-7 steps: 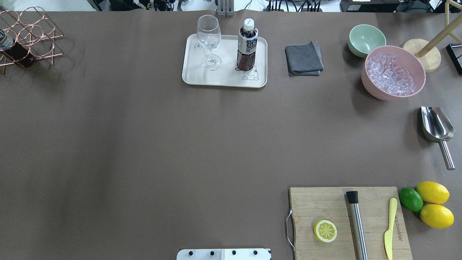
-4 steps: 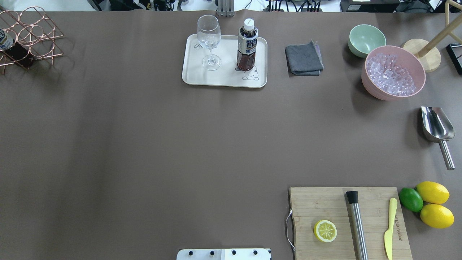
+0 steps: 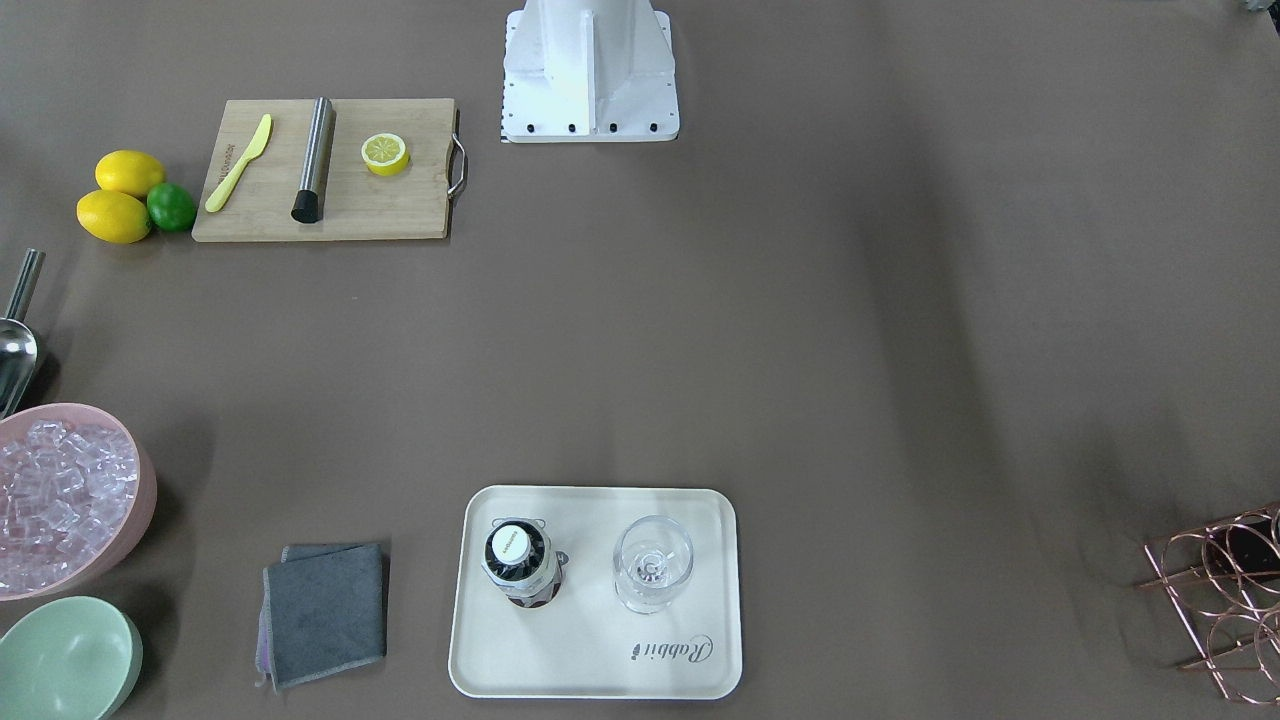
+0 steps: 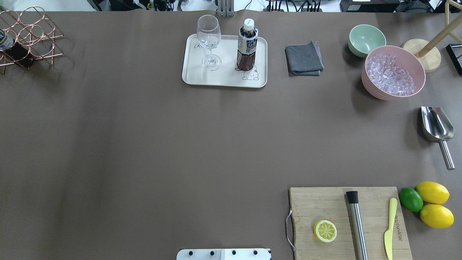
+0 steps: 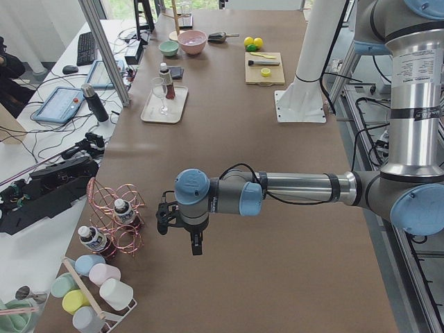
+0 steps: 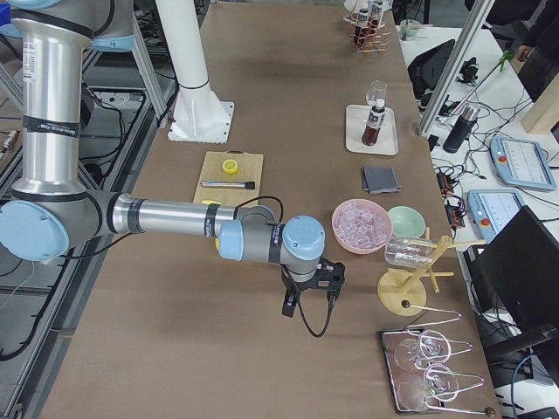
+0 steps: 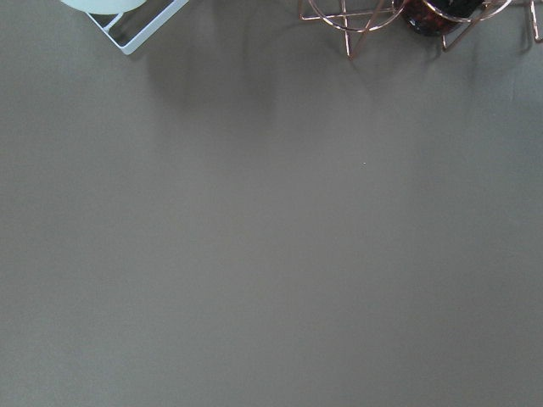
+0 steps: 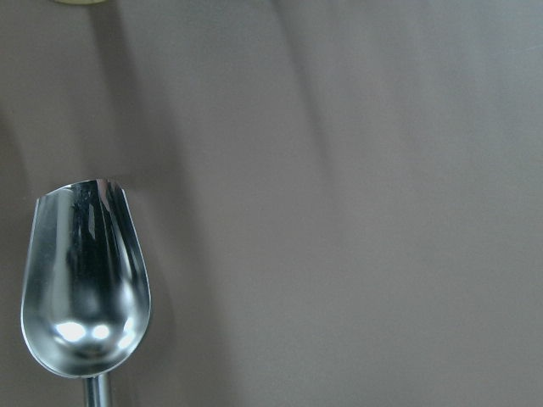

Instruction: Take tea from basket to plate

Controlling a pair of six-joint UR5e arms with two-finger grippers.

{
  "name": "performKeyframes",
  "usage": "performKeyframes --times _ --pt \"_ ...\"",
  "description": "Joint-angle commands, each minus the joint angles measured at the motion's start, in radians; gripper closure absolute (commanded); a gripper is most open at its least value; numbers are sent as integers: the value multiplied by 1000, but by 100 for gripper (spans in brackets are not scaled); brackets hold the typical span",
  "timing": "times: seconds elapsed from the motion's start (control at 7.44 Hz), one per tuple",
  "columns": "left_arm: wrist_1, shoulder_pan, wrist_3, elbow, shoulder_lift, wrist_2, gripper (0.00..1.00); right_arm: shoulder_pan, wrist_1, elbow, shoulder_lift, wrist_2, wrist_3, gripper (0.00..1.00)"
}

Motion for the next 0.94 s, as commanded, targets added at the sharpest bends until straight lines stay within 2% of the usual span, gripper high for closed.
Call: performKeyframes --times 0.0,0.27,0.54,0.81 --pt "-17 24 1 -10 1 1 2 1 1 -8 -4 -20 -161 0" --pt "-8 41 94 -6 4 5 2 -16 1 1 9 -60 -177 0" --pt "-8 36 173 -9 18 7 2 -31 1 -5 12 -58 -177 0" --pt "-6 36 173 -9 16 4 2 -33 1 -2 11 -55 -179 0"
